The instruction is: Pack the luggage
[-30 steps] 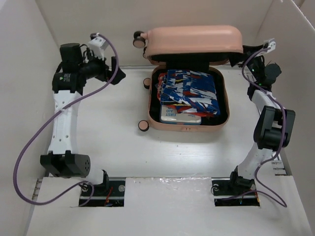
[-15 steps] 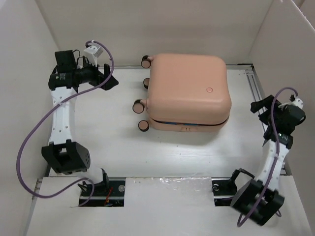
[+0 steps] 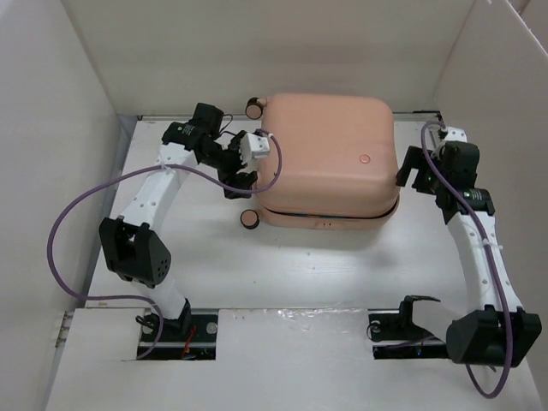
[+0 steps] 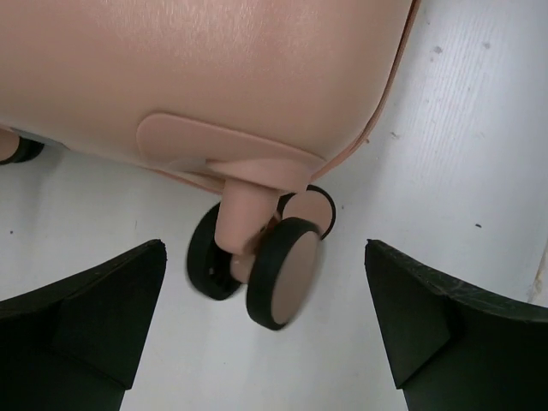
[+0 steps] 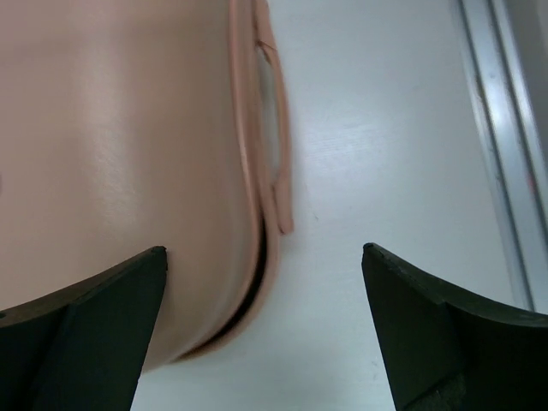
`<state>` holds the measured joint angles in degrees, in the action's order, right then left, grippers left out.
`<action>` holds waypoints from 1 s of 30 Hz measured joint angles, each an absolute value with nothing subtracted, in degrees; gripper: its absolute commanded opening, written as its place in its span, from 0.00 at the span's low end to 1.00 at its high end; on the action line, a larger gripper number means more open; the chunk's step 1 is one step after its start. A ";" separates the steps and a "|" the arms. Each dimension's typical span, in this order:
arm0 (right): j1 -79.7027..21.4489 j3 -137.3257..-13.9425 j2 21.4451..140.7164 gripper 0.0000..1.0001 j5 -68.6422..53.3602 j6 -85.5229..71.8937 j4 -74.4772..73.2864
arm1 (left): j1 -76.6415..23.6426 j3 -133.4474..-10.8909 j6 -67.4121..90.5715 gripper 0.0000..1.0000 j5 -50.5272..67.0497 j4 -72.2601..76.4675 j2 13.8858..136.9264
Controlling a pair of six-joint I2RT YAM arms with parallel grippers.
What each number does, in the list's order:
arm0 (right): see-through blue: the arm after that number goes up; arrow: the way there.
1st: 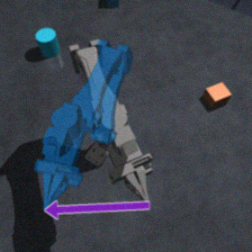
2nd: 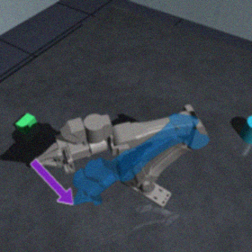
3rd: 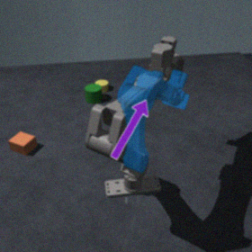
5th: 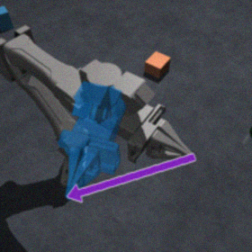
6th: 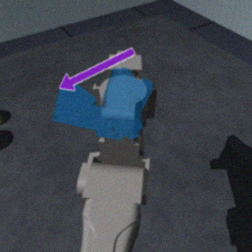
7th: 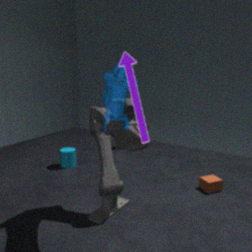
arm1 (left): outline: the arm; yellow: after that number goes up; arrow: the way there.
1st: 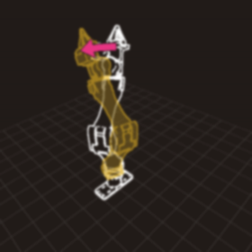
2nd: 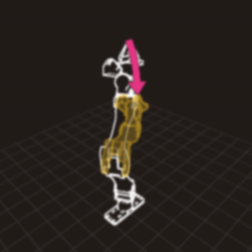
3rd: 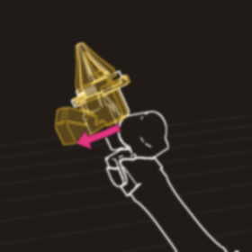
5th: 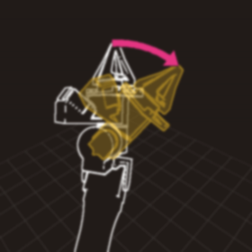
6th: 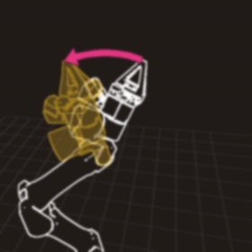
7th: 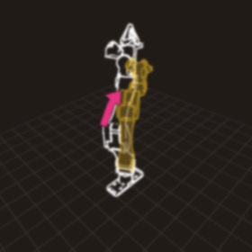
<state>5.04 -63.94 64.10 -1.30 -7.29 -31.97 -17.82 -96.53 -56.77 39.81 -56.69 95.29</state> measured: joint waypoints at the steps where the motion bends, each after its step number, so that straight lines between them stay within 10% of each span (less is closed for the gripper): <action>1: 4.97 -62.48 63.18 1.00 -1.04 -7.33 -32.32 | -17.76 -96.23 -57.17 1.00 39.55 -56.86 95.20; 11: 5.54 -48.90 56.45 1.00 -0.84 -7.66 -35.73 | -25.91 -84.34 -55.68 0.96 25.69 -48.80 95.20; 17: 5.58 -40.14 57.76 1.00 -4.40 -9.63 -31.68 | -28.51 -84.25 -50.52 0.00 18.04 -42.11 95.09; 30: 9.41 -51.83 84.79 1.00 -6.57 -12.25 -14.35 | -48.53 -75.79 -44.16 0.00 -3.36 -36.49 88.20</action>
<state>9.41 -51.83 84.79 -6.57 -12.25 -14.35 -48.53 -75.79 -44.16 -3.36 -36.49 88.20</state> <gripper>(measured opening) 0.996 0.628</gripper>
